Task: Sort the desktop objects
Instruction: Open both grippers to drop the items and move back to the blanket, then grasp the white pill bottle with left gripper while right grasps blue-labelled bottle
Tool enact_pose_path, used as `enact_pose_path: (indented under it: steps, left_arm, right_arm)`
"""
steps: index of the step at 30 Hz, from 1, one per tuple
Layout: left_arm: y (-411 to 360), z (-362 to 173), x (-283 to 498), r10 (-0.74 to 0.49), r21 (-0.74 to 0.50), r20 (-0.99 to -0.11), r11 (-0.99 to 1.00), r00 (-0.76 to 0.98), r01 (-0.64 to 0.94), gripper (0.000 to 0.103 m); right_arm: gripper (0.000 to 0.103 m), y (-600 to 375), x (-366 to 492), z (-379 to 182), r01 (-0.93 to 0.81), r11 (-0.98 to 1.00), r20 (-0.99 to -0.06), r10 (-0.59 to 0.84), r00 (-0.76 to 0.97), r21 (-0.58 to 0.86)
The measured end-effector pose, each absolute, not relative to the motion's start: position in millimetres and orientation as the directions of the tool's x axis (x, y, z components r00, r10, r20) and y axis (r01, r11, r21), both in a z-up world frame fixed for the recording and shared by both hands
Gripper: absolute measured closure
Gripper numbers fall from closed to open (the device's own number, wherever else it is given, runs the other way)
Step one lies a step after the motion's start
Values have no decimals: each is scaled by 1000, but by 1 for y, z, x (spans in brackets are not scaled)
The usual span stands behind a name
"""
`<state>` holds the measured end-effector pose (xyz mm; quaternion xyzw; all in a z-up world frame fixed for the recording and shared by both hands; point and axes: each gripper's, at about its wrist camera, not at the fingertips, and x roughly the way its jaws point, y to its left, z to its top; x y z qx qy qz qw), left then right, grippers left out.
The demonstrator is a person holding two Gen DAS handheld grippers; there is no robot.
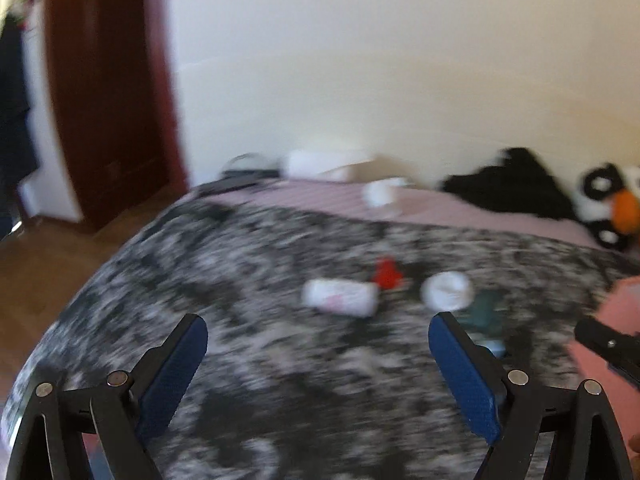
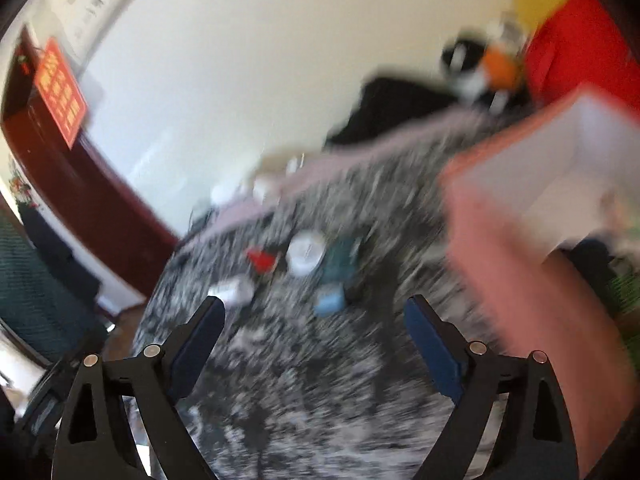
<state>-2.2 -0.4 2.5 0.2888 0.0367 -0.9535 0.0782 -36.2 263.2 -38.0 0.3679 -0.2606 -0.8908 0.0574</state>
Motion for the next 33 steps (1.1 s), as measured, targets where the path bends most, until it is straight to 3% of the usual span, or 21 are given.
enact_pose_path:
  steps: [3,7,13,17,23,25,26,28,33]
  left_arm:
    - [-30,-24,-15,-126,-56,-615,-978,-778,202,9]
    - [-40,-42,-36,-139,18,-633,-986,-762,165,9]
    - [-45,-58,-63,-130,69,-669,-991,-731,113,9]
    - [-54,-64,-70,-165,100,-691,-986,-703,132,9]
    - [-61,-66,-69,-178,102,-701,-983,-691,151,9]
    - [-60,-68,-69,-175,100,-704,-984,-689,147,9]
    - [-58,-69,-70,-168,95,-706,-985,-688,142,9]
    - [-54,-72,-75,-144,75,-709,-989,-690,129,9]
    - [-25,-79,-114,-72,48,-691,-997,-719,53,9]
  right_arm:
    - [11,250,-64,-61,-118,-870,-670,-275,-689,479]
    - [11,247,-88,-84,-143,-905,-712,-209,-671,401]
    - [11,258,-125,-121,-202,-872,-754,-244,-610,445]
    - [10,246,-141,-133,-151,-881,-768,-294,-569,448]
    - [9,221,-145,-135,-77,-944,-791,-221,-570,319]
    - [18,215,-146,-136,-66,-966,-802,-169,-573,250]
    - [39,213,-147,-137,-72,-978,-811,-121,-572,196]
    - [38,212,-148,-138,-75,-981,-812,-103,-574,177]
    - [38,218,-143,-133,-101,-952,-799,-182,-573,289]
